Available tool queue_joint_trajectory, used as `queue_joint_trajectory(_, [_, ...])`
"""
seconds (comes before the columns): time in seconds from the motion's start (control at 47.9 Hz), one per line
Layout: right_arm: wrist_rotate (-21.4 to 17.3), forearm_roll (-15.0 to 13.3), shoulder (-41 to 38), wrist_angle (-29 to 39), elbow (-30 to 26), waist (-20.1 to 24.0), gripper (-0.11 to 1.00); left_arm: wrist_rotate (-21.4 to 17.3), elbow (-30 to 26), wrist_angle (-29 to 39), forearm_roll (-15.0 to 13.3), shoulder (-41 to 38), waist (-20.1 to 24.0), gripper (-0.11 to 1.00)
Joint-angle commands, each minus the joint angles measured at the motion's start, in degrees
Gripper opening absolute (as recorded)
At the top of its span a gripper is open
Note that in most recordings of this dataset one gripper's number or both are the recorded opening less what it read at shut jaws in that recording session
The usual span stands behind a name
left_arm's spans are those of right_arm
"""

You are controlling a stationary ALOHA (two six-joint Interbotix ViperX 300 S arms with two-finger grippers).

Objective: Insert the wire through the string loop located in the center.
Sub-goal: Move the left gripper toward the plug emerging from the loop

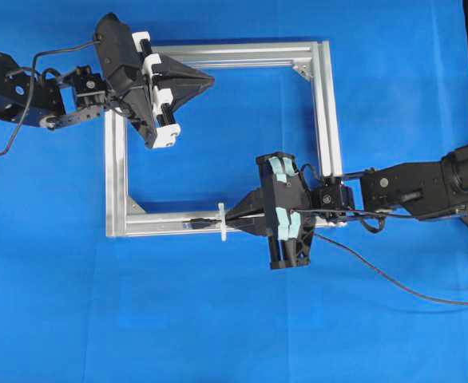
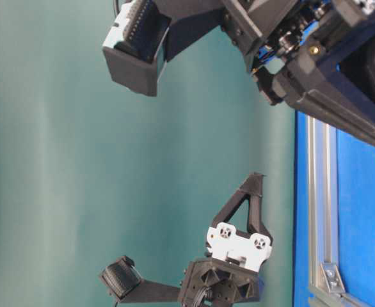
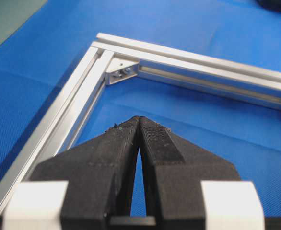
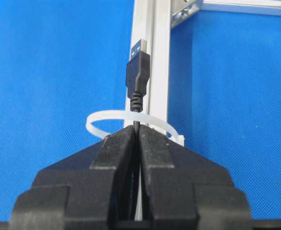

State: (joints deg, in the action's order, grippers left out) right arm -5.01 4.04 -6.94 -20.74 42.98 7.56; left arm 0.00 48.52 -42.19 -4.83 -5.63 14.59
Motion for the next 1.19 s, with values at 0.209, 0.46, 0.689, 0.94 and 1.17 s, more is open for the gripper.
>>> queue_joint_trajectory(0.209, [-0.1, 0.1, 0.6, -0.4, -0.7, 0.1, -0.03, 0.2, -0.4, -0.3, 0.1, 1.7, -0.4, 0.0])
queue_joint_trajectory(0.46, [-0.1, 0.0, 0.7, -0.4, -0.6, 0.0, -0.03, 0.4, 0.1, -0.3, 0.2, 1.7, -4.1, 0.0])
queue_joint_trajectory(0.689, [-0.1, 0.1, 0.7, -0.5, -0.6, 0.1, -0.03, 2.3, 1.1, -0.3, 0.2, 1.8, -9.1, 0.0])
queue_joint_trajectory(0.94, [-0.1, 0.1, 0.7, -0.5, -0.7, 0.1, -0.03, 4.7, 1.8, -0.3, 0.1, 2.3, -16.2, 0.0])
queue_joint_trajectory(1.17, [-0.1, 0.1, 0.6, -0.5, -0.7, 0.2, -0.03, 6.4, 1.8, -0.3, 0.2, 2.4, -22.3, 0.0])
